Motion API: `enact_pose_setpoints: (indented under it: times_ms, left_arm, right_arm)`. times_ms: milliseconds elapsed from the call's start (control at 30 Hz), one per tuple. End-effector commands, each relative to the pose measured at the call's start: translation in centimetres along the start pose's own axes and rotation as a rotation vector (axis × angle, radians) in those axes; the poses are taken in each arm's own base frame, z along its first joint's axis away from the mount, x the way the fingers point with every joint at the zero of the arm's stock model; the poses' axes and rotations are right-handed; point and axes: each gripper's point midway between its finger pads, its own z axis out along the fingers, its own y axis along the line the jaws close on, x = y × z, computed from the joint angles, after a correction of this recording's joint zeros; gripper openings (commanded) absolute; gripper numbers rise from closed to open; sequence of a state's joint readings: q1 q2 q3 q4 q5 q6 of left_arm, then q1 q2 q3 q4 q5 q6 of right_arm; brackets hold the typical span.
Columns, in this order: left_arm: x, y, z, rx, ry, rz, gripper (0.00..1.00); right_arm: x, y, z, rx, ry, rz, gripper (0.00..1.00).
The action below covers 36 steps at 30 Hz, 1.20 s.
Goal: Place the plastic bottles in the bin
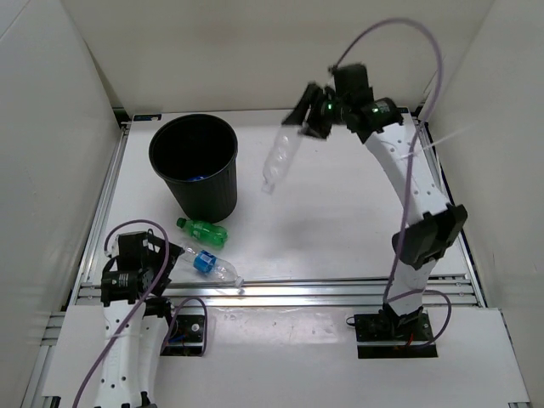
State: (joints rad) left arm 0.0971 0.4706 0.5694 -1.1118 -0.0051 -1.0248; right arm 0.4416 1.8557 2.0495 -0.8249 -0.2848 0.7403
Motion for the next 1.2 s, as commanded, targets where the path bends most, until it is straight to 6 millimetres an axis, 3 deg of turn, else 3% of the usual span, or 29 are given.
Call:
enact_pose_setpoints:
  times_ms: [0, 33, 67, 133, 167, 200, 267, 300, 367, 400, 433, 467, 500, 533, 567, 700, 733, 767, 867, 1033, 1167]
  left_arm:
    - [0.0, -2.0, -0.6, 0.056, 0.041, 0.030, 1.00]
    - [0.0, -3.3, -1.3, 0.100, 0.063, 0.064, 1.00]
    - [0.2, -3.4, -1.1, 0.081, 0.101, 0.101, 1.00]
    - [0.4, -3.9, -1.6, 0.085, 0.147, 0.191, 1.00]
    - [0.5, -3.7, -1.2, 0.045, 0.179, 0.212, 1.00]
    - [0.6, -3.2, -1.3, 0.020, 0.202, 0.255, 1.00]
    - [0.0, -3.9, -1.7, 0.020, 0.206, 0.294, 1.00]
    - [-0.2, -3.8, -1.6, -0.002, 0.214, 0.322, 1.00]
    - [-0.8, -4.2, -1.8, -0.004, 0.192, 0.325, 1.00]
    - [-1.0, -4.4, -1.9, -0.002, 0.191, 0.325, 1.00]
    - [-0.8, -4.5, -1.9, 0.004, 0.197, 0.324, 1.00]
    - [-0.6, -4.7, -2.0, 0.016, 0.211, 0.323, 1.00]
    - [-0.7, -4.9, -1.9, 0.023, 0.205, 0.324, 1.00]
    - [-0.4, -4.7, -1.7, 0.014, 0.224, 0.309, 1.00]
    - [-0.3, -5.0, -1.4, 0.029, 0.222, 0.301, 1.00]
    - [0.1, -5.0, 0.1, 0.051, 0.228, 0.273, 1.00]
    - [-0.2, -5.6, 0.6, 0.080, 0.211, 0.258, 1.00]
    - [0.1, -5.8, 1.0, 0.093, 0.217, 0.236, 1.00]
    - [0.2, -6.1, 2.8, 0.131, 0.201, 0.208, 1.00]
    - [0.3, -3.9, 5.8, 0.025, 0.198, 0.190, 1.00]
    - [0.6, -3.3, 7.7, 0.008, 0.192, 0.174, 1.00]
  right_arm:
    - [-3.8, 9.9, -5.8, -0.174, -0.283, -0.091, 0.19]
    - [-4.4, 11.4, -5.4, -0.199, -0.326, -0.106, 0.19]
    - [-3.5, 13.4, -4.7, -0.235, -0.338, -0.148, 0.19]
    - [-4.4, 16.2, -2.4, -0.302, -0.421, -0.236, 0.19]
    - [-5.0, 19.5, -4.0, -0.405, -0.456, -0.275, 0.20]
    - [-4.4, 19.6, 0.2, -0.406, -0.411, -0.283, 0.20]
    - [-4.2, 22.0, 1.1, -0.479, -0.447, -0.337, 0.25]
    - [-3.0, 21.2, 3.7, -0.473, -0.413, -0.358, 0.28]
    - [-2.2, 23.1, 4.0, -0.504, -0.486, -0.469, 0.97]
    - [-1.7, 22.8, 5.7, -0.465, -0.486, -0.504, 1.00]
    - [-0.7, 24.7, 3.4, -0.474, -0.505, -0.557, 1.00]
    - [-1.0, 24.3, 3.0, -0.402, -0.550, -0.577, 1.00]
    - [-1.4, 25.2, -1.8, -0.390, -0.619, -0.614, 1.00]
    - [-0.9, 25.8, -3.9, -0.392, -0.650, -0.612, 1.00]
    - [-0.3, 24.2, -6.2, -0.367, -0.644, -0.609, 1.00]
    - [1.0, 23.1, -9.8, -0.369, -0.600, -0.625, 1.00]
    - [1.0, 22.8, -9.8, -0.348, -0.584, -0.646, 1.00]
    - [1.9, 21.2, -8.5, -0.279, -0.513, -0.688, 1.00]
    - [1.7, 20.5, -10.6, -0.238, -0.516, -0.719, 1.00]
    - [1.1, 17.8, -12.7, -0.181, -0.530, -0.727, 1.00]
    - [0.3, 15.6, -12.7, -0.123, -0.519, -0.714, 1.00]
